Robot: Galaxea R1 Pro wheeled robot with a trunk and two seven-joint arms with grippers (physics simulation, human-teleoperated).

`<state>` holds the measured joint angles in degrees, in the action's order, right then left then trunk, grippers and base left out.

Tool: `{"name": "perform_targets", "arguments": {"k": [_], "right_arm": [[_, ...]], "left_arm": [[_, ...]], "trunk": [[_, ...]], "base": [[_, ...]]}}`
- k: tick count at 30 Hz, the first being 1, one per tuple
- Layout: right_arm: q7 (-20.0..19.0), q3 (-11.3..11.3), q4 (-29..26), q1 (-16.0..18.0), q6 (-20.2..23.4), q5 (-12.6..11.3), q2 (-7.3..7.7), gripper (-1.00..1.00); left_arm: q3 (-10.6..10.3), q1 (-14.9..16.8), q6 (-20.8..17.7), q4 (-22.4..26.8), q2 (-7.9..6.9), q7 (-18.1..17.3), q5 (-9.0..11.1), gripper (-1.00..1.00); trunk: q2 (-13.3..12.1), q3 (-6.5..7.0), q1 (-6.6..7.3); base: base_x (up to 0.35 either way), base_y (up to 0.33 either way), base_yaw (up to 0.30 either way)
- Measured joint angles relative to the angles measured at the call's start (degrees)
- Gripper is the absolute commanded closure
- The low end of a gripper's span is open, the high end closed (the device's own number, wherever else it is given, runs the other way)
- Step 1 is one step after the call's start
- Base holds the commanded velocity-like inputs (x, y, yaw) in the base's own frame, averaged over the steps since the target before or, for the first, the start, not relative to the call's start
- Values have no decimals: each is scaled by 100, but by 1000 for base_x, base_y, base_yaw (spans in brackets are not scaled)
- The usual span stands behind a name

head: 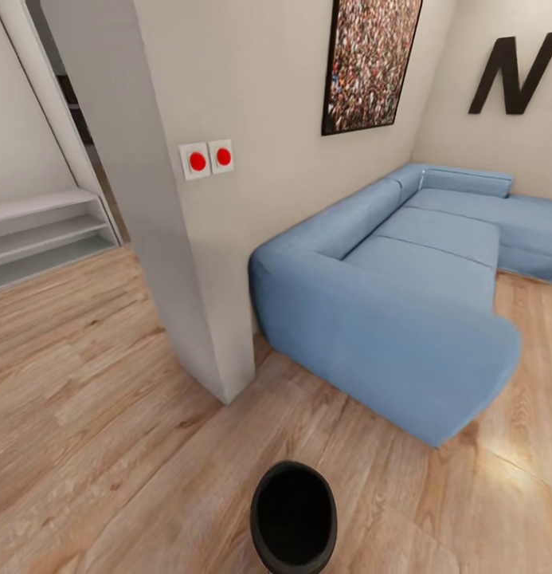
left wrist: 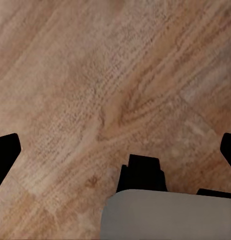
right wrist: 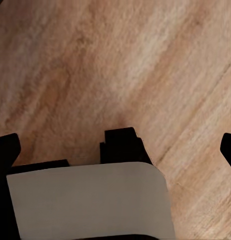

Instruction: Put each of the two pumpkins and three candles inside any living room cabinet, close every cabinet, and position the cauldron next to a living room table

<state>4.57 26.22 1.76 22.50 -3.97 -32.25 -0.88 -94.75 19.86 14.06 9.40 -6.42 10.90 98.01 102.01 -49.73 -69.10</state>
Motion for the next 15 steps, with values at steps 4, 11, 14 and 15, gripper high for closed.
{"name": "perform_targets", "arguments": {"k": [4,11,14,15], "right_arm": [[0,-4,0,0,1,-1,0,-100],[0,-12,0,0,2,-1,8,-100],[-1,-12,0,0,2,1,8,-100],[-5,-12,0,0,-1,6,8,-100]], "left_arm": [[0,0,0,0,0,3,3,-100],[0,0,8,0,0,27,7,-100],[0,0,9,0,-2,29,7,-100],[0,0,9,0,-1,28,7,-100]], "trunk": [[0,-34,0],[0,-94,0],[0,-119,0],[0,-123,0]], "base": [[189,122,114],[17,8,114],[2,1,94],[1,0,41]]}}
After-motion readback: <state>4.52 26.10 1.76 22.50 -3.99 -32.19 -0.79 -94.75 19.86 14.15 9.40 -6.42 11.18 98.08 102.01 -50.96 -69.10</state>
